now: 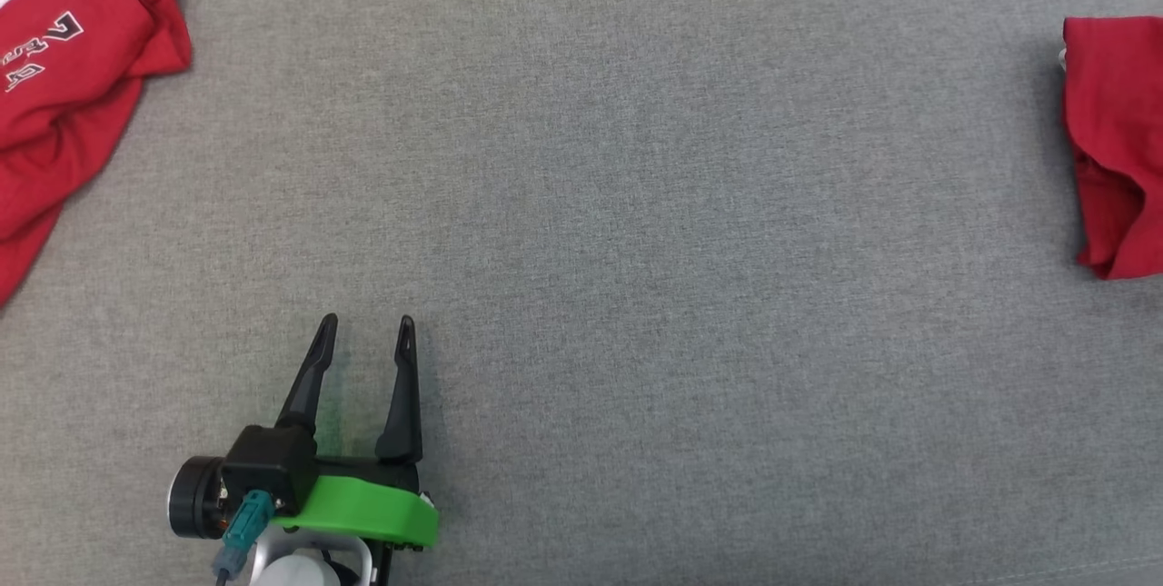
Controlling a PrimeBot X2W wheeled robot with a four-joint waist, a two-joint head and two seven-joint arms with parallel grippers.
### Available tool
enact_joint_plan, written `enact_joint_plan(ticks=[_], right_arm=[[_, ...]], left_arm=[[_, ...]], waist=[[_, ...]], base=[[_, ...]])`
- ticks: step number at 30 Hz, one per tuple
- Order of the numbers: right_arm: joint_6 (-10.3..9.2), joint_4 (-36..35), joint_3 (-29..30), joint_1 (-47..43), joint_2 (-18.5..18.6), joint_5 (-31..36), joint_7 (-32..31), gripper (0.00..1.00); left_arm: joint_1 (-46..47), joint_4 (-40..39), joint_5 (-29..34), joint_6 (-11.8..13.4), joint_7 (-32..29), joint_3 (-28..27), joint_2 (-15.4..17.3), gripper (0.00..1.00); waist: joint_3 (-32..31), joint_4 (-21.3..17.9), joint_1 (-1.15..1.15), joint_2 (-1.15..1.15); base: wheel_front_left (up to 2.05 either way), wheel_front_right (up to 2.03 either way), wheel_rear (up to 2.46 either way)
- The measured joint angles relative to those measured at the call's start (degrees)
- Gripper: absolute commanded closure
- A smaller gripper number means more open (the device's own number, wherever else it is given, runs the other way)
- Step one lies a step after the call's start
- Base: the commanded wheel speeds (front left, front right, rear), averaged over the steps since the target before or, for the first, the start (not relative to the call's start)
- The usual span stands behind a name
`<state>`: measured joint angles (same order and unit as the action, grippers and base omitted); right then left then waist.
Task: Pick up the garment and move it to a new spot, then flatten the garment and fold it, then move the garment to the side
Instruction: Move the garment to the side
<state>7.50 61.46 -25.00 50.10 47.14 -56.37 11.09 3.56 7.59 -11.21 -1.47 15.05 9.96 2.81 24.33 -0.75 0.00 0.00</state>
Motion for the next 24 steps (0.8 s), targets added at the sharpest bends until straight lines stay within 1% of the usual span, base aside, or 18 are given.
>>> enact_joint_plan(ticks=[3,6,9,12,19,21,24], right_arm=[[0.0,0.3,-0.9,1.3,0.1,3.2,2.7,0.0],[0.0,-1.7,-0.7,1.4,-0.6,5.4,3.7,0.0],[0.0,-7.1,1.2,-0.4,-1.9,9.4,3.9,0.0],[0.0,-13.1,5.0,-5.3,-4.0,14.3,4.0,0.0],[0.0,-29.3,16.5,-23.1,-12.7,27.9,4.0,0.0],[0.0,-34.1,19.5,-29.4,-16.5,31.7,4.0,0.0],[0.02,-40.3,21.5,-36.9,-21.6,36.4,4.0,0.0]], left_arm=[[0.0,-0.1,-0.5,0.2,0.0,-0.2,0.0,0.0],[-0.6,0.0,-1.7,0.5,0.0,-0.3,0.0,0.0],[-2.2,0.1,-2.9,1.0,0.0,-1.0,0.0,0.0],[-4.4,0.3,-3.7,1.0,0.0,-1.9,0.0,0.0],[-9.2,0.0,-5.4,1.5,0.0,-4.4,0.0,0.0],[-10.4,-0.2,-5.5,1.5,0.0,-5.3,0.0,0.0],[-12.3,-0.4,-5.8,1.5,0.0,-6.9,0.0,0.0]], waist=[[-0.9,-0.1,0.0,0.0],[-2.4,-0.2,0.0,0.0],[-4.7,-0.4,0.0,0.0],[-7.5,-0.6,0.0,0.0],[-15.0,-0.9,0.0,0.0],[-17.3,-0.9,0.0,0.0],[-20.1,-0.8,0.0,0.0]], base=[[0.0,0.0,0.0],[0.0,0.0,0.0],[0.0,0.0,0.0],[0.0,0.0,0.0],[0.0,0.0,0.0],[0.0,0.0,0.0],[0.0,0.0,0.0]])
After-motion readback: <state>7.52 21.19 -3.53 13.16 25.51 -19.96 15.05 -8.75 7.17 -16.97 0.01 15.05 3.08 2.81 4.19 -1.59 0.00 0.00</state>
